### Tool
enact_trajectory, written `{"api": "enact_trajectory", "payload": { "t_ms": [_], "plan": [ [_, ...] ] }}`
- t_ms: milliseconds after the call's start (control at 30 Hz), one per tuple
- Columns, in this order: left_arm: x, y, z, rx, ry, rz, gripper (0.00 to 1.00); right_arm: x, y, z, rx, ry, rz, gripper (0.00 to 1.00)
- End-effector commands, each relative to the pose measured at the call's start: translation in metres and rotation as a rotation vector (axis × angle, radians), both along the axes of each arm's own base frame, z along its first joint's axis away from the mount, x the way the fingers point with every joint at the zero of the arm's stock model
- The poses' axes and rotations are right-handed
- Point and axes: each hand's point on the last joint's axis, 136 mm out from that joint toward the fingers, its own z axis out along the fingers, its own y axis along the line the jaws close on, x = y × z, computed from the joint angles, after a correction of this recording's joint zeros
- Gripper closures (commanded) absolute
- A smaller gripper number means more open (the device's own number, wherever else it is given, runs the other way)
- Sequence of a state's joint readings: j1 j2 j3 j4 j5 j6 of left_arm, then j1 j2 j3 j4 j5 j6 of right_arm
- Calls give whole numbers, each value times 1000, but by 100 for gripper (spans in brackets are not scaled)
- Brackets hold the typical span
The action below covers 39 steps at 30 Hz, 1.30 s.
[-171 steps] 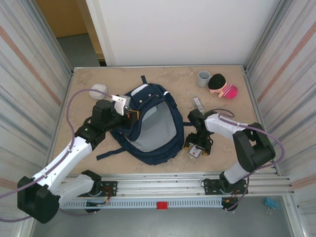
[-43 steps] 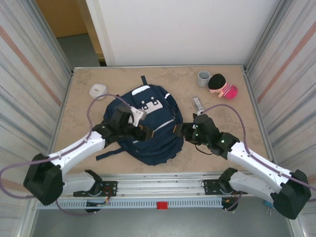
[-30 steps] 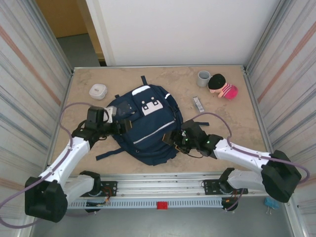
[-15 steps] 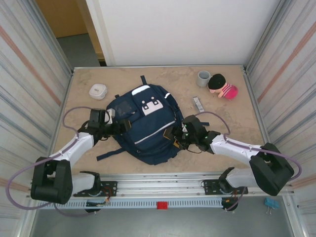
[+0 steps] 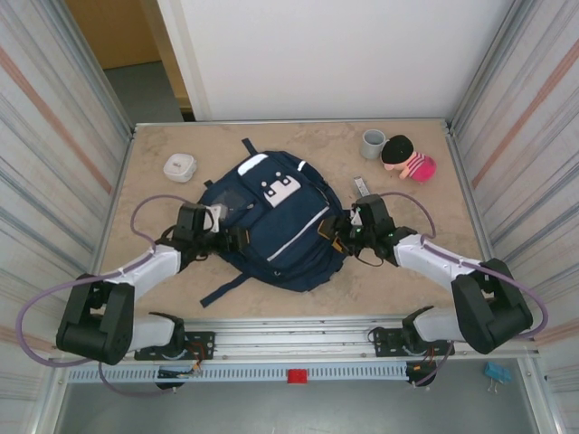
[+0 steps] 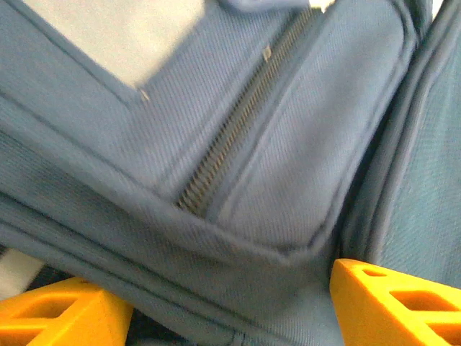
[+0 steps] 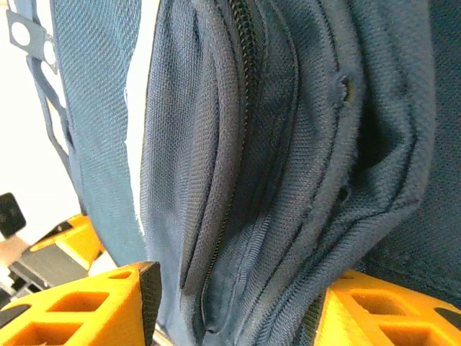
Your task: Pack books, pencil case, and school supplies into a backpack
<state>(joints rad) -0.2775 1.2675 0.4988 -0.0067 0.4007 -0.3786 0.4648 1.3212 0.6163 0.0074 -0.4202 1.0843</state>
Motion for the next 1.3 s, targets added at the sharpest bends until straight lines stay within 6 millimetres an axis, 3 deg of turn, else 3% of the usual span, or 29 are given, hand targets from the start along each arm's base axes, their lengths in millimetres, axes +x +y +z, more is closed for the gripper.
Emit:
{"api": "enact_trajectory", "payload": {
  "t_ms": [0, 167, 300, 467, 633, 700, 900, 1067, 1167, 1267],
  "plan": [
    [-17, -11, -2, -43, 8, -65, 30, 15, -2, 16, -3, -73, 58, 46],
    [-32, -26, 2, -31, -32, -160, 38, 32, -14, 15, 13, -73, 56, 47],
    [-34, -29, 1, -26, -39, -182, 49, 35, -14, 15, 24, -73, 68, 49],
    [-40, -37, -1, -18, -30, -226, 55, 36, -13, 14, 27, -71, 70, 49],
    [-44, -38, -6, 20, -9, -240, 72, 34, -13, 19, 38, -73, 75, 48],
    [-45, -35, -6, 33, -11, -226, 80, 33, -16, 24, 32, -81, 75, 43],
    [-43, -28, 5, 55, -59, -195, 96, 25, -39, 42, -52, -102, 49, 38],
    [-42, -29, 15, 33, -82, -182, 100, 6, -37, 53, -28, -82, 70, 38],
    [-41, -32, 25, -9, -105, -171, 100, -6, -21, 40, 9, -30, 102, 39],
    [-38, -37, 42, -59, -137, -161, 100, -9, -17, 23, -23, 14, 89, 37]
  ]
}}
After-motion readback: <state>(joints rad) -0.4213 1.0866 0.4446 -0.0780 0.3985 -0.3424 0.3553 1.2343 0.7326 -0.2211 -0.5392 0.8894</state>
